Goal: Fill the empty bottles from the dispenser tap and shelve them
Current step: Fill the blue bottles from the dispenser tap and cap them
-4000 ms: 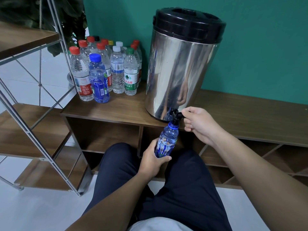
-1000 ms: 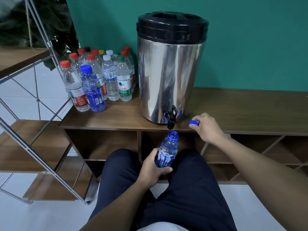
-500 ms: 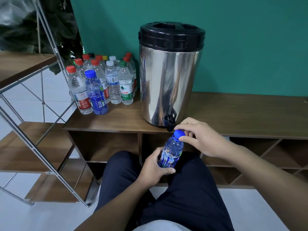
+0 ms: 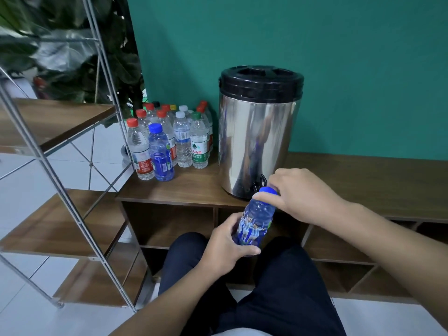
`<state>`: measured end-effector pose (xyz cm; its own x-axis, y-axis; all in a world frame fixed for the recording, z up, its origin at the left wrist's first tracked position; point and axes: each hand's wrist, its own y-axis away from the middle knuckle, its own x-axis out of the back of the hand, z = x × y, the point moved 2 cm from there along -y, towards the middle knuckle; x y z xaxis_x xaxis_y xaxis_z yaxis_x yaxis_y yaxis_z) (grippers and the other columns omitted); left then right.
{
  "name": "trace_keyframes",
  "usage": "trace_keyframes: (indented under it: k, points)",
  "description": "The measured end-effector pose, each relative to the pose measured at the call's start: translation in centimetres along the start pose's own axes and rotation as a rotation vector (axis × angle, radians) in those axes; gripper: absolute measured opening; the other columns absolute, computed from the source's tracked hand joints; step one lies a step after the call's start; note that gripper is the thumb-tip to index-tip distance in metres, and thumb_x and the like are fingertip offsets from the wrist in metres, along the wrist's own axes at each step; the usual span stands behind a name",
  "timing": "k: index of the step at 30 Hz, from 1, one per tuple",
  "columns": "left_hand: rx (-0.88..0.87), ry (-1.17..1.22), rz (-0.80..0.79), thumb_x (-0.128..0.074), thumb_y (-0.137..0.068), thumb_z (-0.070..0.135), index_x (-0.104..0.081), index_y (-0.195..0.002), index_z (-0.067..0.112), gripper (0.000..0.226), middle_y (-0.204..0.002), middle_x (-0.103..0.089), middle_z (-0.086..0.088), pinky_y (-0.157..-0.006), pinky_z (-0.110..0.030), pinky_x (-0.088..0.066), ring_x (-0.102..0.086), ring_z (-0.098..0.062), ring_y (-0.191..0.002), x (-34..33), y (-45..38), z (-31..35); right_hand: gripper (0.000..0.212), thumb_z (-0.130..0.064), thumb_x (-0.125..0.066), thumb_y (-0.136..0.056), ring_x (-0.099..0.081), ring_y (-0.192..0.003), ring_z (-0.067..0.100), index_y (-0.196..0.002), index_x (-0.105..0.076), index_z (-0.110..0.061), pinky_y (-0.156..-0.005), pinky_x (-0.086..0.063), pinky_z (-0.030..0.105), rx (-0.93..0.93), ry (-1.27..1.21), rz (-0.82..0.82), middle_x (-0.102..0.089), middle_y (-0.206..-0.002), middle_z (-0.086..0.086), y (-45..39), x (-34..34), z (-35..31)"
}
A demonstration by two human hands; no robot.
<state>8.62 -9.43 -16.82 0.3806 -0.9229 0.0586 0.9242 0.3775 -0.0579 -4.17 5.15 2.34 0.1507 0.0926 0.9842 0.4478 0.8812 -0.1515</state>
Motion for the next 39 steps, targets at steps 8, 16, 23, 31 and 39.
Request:
trace_keyframes:
  k: [8, 16, 23, 31, 39]
  points:
    - [-0.051, -0.017, 0.073, -0.104, -0.073, 0.007, -0.066, -0.142, 0.031, 0.083, -0.135, -0.079, 0.002, -0.109, -0.055, -0.062, -0.075, -0.021, -0.129, 3.0, 1.2, 3.5, 0.05, -0.067, -0.057, -0.103, -0.062, -0.088, 0.0, -0.14, -0.067, -0.034, -0.087, -0.053, 0.029, 0.221, -0.322, 0.053, -0.059, -0.121, -0.023, -0.6, 4.4, -1.2]
    - [-0.057, -0.057, 0.11, -0.104, -0.071, 0.004, -0.066, -0.142, 0.026, 0.084, -0.133, -0.08, 0.002, -0.106, -0.045, -0.064, -0.075, -0.02, -0.128, 5.5, 2.1, 5.3, 0.025, -0.044, -0.057, -0.113, -0.058, -0.1, 0.0, -0.134, -0.067, -0.036, -0.097, -0.051, 0.033, 0.344, -0.238, -0.082, -0.051, -0.121, -0.019, -3.1, 6.0, -3.2]
    - [-0.113, -0.204, 0.344, -0.105, -0.067, 0.012, -0.069, -0.136, 0.038, 0.082, -0.122, -0.08, 0.02, -0.097, -0.032, -0.065, -0.076, -0.006, -0.115, 7.3, 2.5, 5.8, 0.044, -0.057, -0.041, -0.11, -0.063, -0.098, 0.024, -0.117, -0.067, -0.022, -0.092, -0.053, 0.043, 0.126, -0.123, -0.013, -0.051, -0.112, -0.003, -5.6, 5.0, -7.3]
    - [-0.133, -0.235, 0.55, -0.106, -0.065, 0.024, -0.067, -0.135, 0.044, 0.082, -0.12, -0.077, 0.026, -0.101, -0.037, -0.063, -0.074, 0.0, -0.113, 10.5, 0.5, 5.8, 0.044, -0.062, -0.061, -0.103, -0.06, -0.086, 0.015, -0.105, -0.075, -0.02, -0.08, -0.048, 0.033, -0.019, -0.394, 0.317, -0.059, -0.095, -0.006, -10.6, 2.0, -9.9]
    - [-0.166, -0.032, 0.451, -0.1, -0.072, -0.004, -0.071, -0.139, 0.023, 0.078, -0.123, -0.084, 0.004, -0.096, -0.032, -0.064, -0.08, -0.02, -0.117, 14.3, -2.2, 6.9, 0.047, -0.049, -0.092, -0.084, -0.07, -0.108, -0.006, -0.125, -0.069, -0.039, -0.096, -0.056, 0.025, -0.079, -0.963, 0.141, -0.075, -0.118, -0.019, -13.3, -2.9, -12.2]
